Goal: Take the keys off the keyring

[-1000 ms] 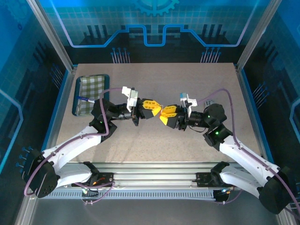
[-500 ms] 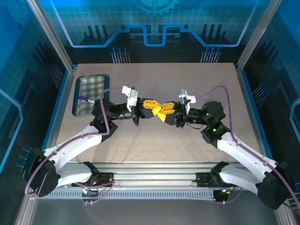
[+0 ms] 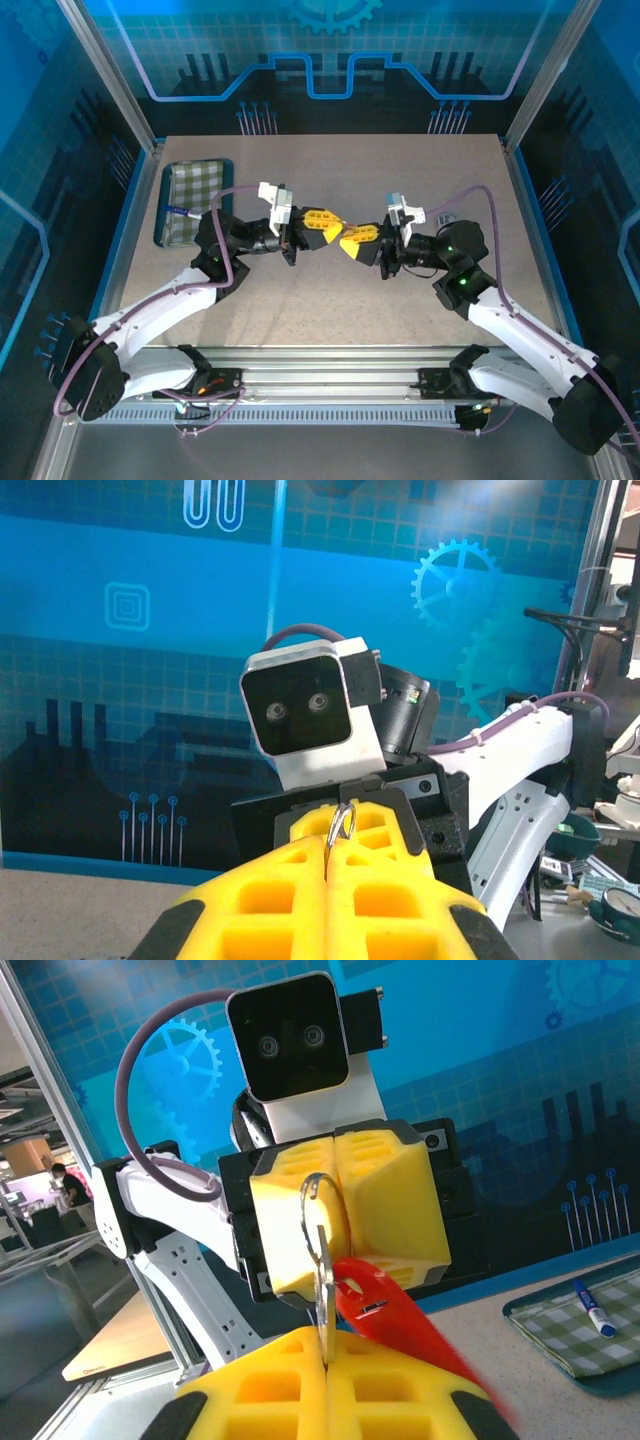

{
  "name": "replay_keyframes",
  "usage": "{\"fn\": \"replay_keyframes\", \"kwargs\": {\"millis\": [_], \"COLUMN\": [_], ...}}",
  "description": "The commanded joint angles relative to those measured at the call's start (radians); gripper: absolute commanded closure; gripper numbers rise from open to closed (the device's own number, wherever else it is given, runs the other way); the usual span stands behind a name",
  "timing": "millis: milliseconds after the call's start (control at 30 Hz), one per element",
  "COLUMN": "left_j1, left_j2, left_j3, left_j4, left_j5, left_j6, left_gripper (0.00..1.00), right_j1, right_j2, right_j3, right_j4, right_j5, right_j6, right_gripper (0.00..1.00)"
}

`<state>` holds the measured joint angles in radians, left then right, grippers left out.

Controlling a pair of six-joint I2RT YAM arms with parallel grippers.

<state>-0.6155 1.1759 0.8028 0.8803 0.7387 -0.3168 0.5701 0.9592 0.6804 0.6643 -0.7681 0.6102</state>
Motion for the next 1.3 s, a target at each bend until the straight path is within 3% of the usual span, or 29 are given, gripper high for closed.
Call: {"fn": "replay_keyframes", "kwargs": {"millis": [0, 233, 433, 633, 767, 867, 1000, 1267], "left_j1": [0.002, -0.006, -0.012, -0.013, -0.019, -0.044, -0.121, -0.209], "left_j2": [-0.024, -0.027, -0.033, -0.038, -0.058, -0.072, -0.087, -0.121], "left_j3": [0.009, 0.014, 0.009, 0.002, -0.016, -0.037, -0.024, -0.006], "left_j4": [-0.062, -0.078, -0.080, -0.081, -0.085, -0.089, -0.204, -0.330], "left_j5": [0.029, 0.021, 0.013, 0.006, -0.034, -0.087, -0.186, -0.334], "left_j6": [0.054, 0.070, 0.081, 0.090, 0.143, 0.253, 0.495, 0.759], "left_gripper": [1.00, 1.00, 1.00, 1.00, 1.00, 1.00, 1.00, 1.00], "right_j1": [-0.021, -0.021, -0.022, -0.022, -0.024, -0.023, -0.022, -0.033], "right_j2": [-0.027, 0.028, 0.038, 0.038, 0.019, -0.024, -0.086, -0.148], "right_j3": [0.002, 0.015, 0.015, 0.027, 0.042, 0.091, 0.167, 0.191], "right_j4": [0.029, 0.148, 0.156, 0.131, 0.019, -0.227, -0.535, -0.630], "right_j5": [0.016, -0.021, -0.011, -0.017, -0.018, 0.019, 0.163, 0.387], "right_j6": [-0.003, 0.082, 0.097, 0.078, 0.000, -0.192, -0.433, -0.576], "right_gripper": [0.85, 0.85, 0.74, 1.00, 1.00, 1.00, 1.00, 1.00]}}
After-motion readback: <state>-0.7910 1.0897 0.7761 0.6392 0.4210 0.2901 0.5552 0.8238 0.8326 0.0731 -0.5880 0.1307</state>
